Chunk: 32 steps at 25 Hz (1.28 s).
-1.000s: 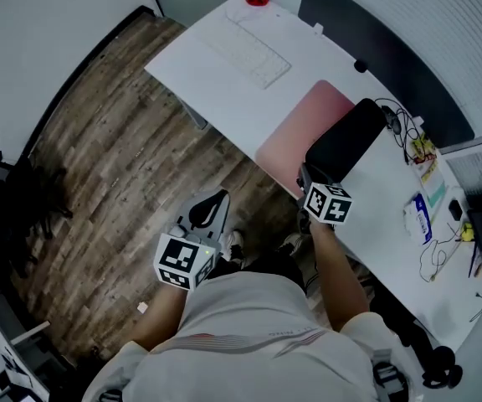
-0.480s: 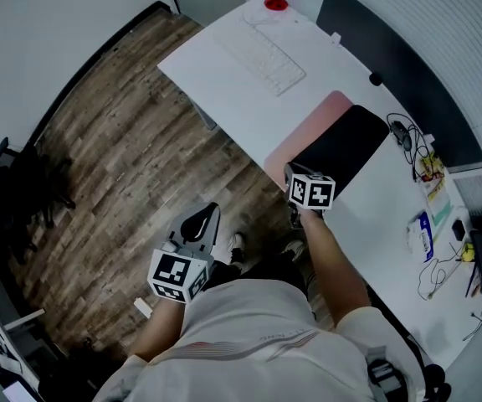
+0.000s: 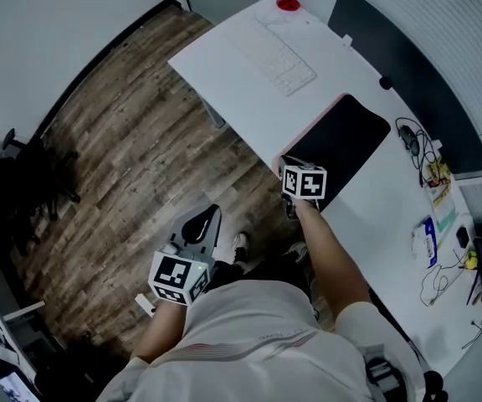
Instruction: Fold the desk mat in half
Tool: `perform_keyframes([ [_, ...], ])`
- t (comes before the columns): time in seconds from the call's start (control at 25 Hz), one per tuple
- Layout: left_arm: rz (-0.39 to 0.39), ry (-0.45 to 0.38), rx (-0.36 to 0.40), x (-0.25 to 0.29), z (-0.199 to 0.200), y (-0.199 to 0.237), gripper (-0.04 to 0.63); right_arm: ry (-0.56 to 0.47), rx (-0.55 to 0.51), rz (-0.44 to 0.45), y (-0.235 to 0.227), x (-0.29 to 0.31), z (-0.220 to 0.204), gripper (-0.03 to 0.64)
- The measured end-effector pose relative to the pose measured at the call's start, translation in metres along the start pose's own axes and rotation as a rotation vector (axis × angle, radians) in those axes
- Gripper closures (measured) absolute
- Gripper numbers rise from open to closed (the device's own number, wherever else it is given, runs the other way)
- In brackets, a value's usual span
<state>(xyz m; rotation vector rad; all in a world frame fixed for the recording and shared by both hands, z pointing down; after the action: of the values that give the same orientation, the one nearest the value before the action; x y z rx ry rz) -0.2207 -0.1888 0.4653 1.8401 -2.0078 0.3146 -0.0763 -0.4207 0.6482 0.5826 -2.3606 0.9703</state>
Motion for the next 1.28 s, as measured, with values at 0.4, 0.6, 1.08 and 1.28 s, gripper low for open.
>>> perform_keyframes([
  [0.4, -0.118, -0.031, 0.025, 0.013, 0.013, -0.010, 0.580, -0.276, -0.202, -0.058, 0.040, -0.104, 0.014, 0.524],
  [0.6, -0.264, -0.086, 0.075, 0.029, 0.036, -0.038, 0.580, -0.425, -0.307, -0.210, 0.064, -0.197, 0.028, 0.552],
  [1.08, -0.501, -0.303, 0.160, 0.030, 0.104, -0.110, 0.580, -0.660, -0.379, -0.522, 0.125, -0.373, 0.001, 0.565],
  [1.28, -0.583, -0.324, 0.168, 0.021, 0.104, -0.131, 0.580, -0.728, -0.368, -0.622, 0.147, -0.406, -0.023, 0.566],
])
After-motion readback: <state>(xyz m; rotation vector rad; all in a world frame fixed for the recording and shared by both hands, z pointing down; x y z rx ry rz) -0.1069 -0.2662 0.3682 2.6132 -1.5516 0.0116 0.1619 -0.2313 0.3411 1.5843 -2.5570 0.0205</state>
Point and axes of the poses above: the fingertips, and each gripper's own axes: x forward along the fingers, y to its left, z out of its top, the point moved 7 cm from there along -x, backward along the fingers, and after that the axes turned 14 degrees about z, right-handed, at the moved point
